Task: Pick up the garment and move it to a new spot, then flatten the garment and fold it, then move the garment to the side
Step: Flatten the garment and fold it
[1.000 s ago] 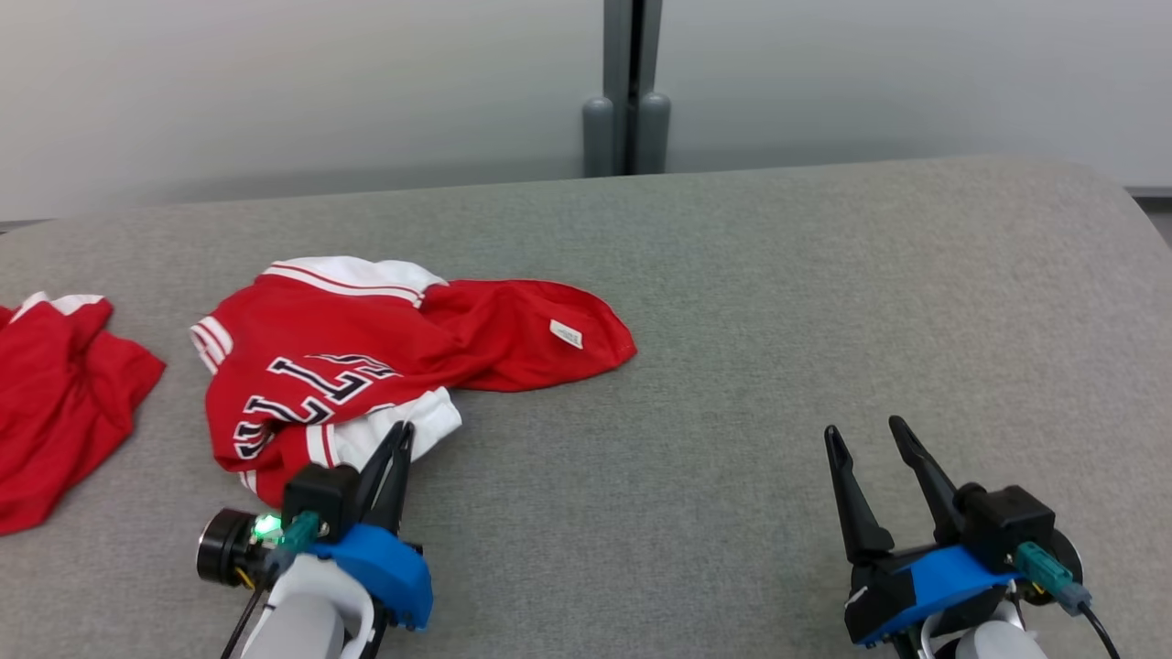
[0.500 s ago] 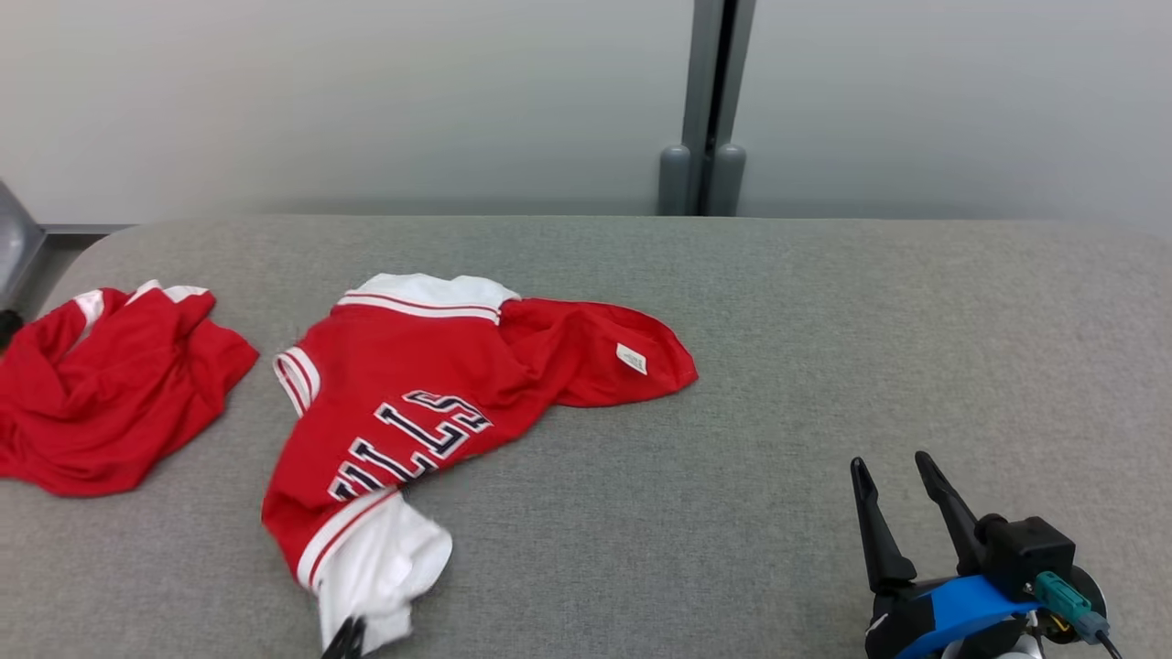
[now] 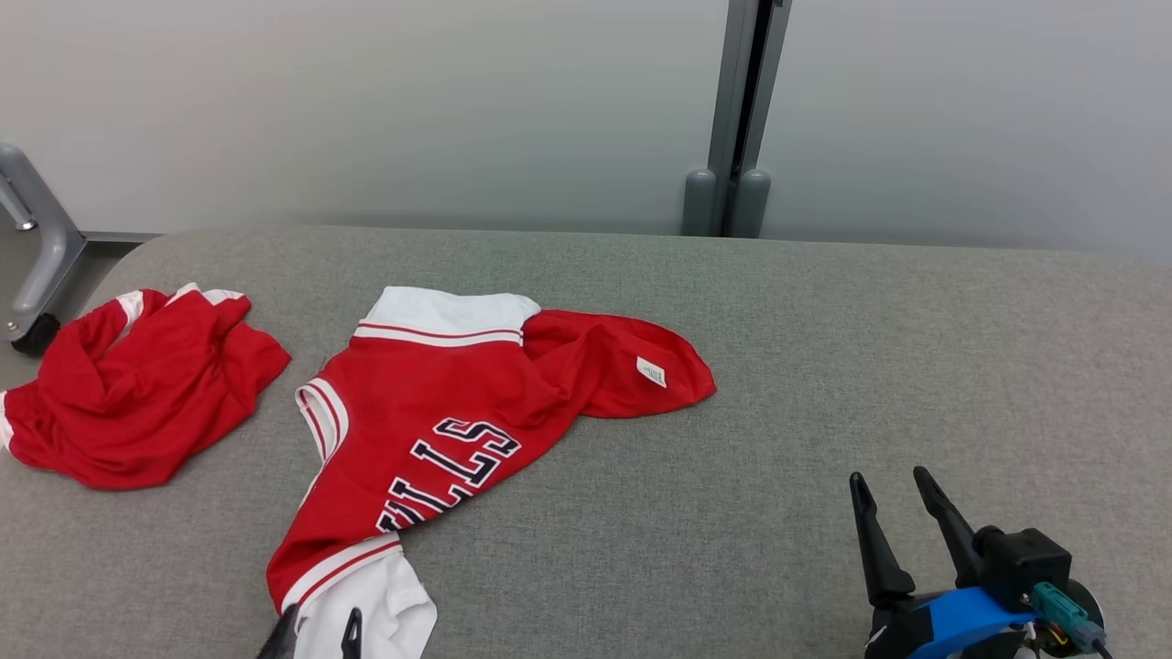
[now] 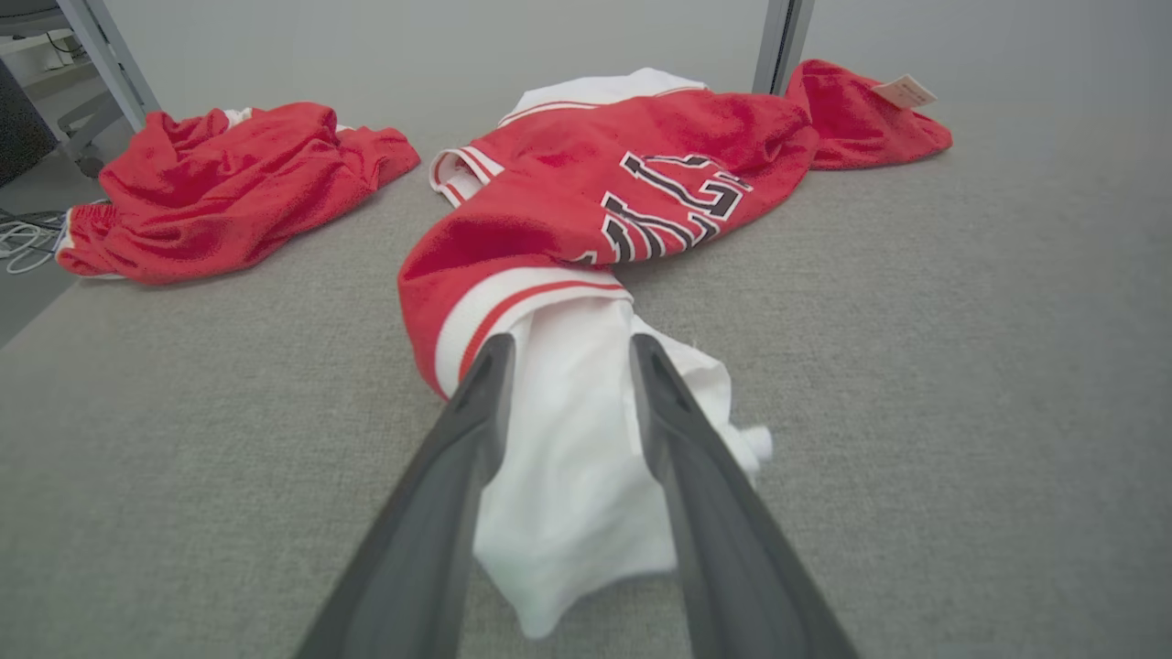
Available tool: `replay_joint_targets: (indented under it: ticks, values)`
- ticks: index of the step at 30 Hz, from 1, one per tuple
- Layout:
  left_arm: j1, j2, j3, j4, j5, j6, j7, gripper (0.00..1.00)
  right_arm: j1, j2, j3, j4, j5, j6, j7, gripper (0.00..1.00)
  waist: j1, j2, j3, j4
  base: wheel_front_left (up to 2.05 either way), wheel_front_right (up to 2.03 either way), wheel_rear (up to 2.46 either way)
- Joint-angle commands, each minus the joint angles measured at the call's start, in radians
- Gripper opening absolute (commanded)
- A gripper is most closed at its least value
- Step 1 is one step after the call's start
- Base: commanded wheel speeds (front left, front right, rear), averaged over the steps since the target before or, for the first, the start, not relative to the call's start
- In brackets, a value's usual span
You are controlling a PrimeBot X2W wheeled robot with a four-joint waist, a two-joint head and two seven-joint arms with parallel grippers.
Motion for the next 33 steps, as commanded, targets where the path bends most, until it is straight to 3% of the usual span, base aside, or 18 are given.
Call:
replay_joint_targets:
  ticks: [1, 5, 11, 20, 33]
  values:
    - [-0.018, -0.002, 0.013, -0.058, 0.010, -0.001, 0.000, 1.00, 0.014, -0.002, 0.003, 0.004, 0.004, 0.000, -0.003, 1.00, 0.0000, 0.0000, -0.004, -0.002, 0.00, 0.00, 0.00]
    - [-0.033, -0.034, 0.064, -0.175, 0.000, -0.007, 0.000, 1.00, 0.022, -0.003, -0.001, 0.005, 0.006, 0.000, -0.004, 1.00, 0.0000, 0.0000, -0.012, -0.003, 0.00, 0.00, 0.00]
    - [-0.092, -0.076, 0.149, -0.241, 0.012, 0.003, 0.000, 1.00, 0.020, -0.003, -0.003, 0.003, 0.006, 0.000, -0.004, 1.00, 0.0000, 0.0000, -0.015, -0.012, 0.00, 0.00, 0.00]
    - [-0.206, -0.108, 0.251, -0.174, 0.048, -0.032, 0.000, 1.00, 0.004, -0.002, -0.016, -0.003, -0.002, 0.000, -0.004, 1.00, 0.0000, 0.0000, 0.005, -0.032, 0.00, 0.00, 0.00]
    - [-0.255, -0.137, 0.286, -0.119, 0.090, -0.070, 0.000, 1.00, -0.034, -0.002, -0.003, 0.008, -0.011, 0.000, -0.004, 1.00, 0.0000, 0.0000, 0.033, -0.024, 0.00, 0.00, 0.00]
